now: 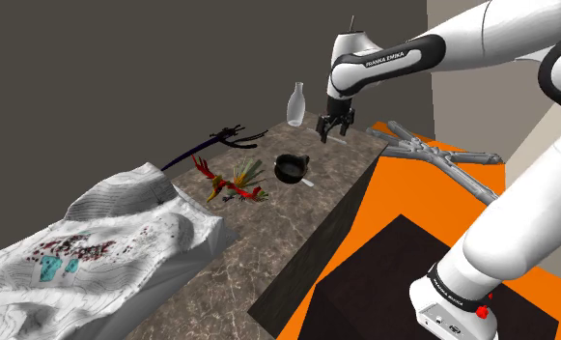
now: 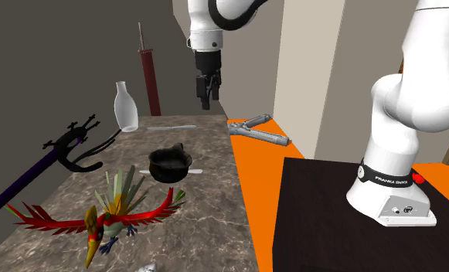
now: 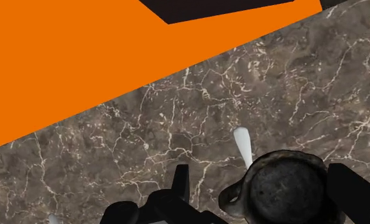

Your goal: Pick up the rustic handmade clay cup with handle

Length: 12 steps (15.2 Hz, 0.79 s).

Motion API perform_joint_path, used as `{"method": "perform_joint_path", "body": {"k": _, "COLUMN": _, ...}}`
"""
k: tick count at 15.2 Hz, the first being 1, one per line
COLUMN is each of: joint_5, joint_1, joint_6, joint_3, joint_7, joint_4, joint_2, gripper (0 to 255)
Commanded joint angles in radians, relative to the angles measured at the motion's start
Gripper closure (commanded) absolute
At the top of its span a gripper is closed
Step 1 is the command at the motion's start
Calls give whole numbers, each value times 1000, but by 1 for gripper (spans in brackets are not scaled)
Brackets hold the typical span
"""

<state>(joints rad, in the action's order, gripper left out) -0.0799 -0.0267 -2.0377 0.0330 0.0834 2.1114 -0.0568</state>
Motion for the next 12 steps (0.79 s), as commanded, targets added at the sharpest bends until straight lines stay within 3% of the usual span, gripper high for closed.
{"method": "perform_joint_path", "body": {"k": 1, "joint_5": 4, "joint_1": -1, "joint_6": -21, "joint_3": 1, "joint_7": 5, "joint_4": -56, "joint_2": 90, "gripper": 0}}
{"method": "perform_joint_path", "body": {"k": 12, "joint_5": 34, "joint_1": -13, "joint_6": -37, "joint_3": 4, "joint_7": 15, "joint_4": -421, "joint_2": 541, "gripper": 0}}
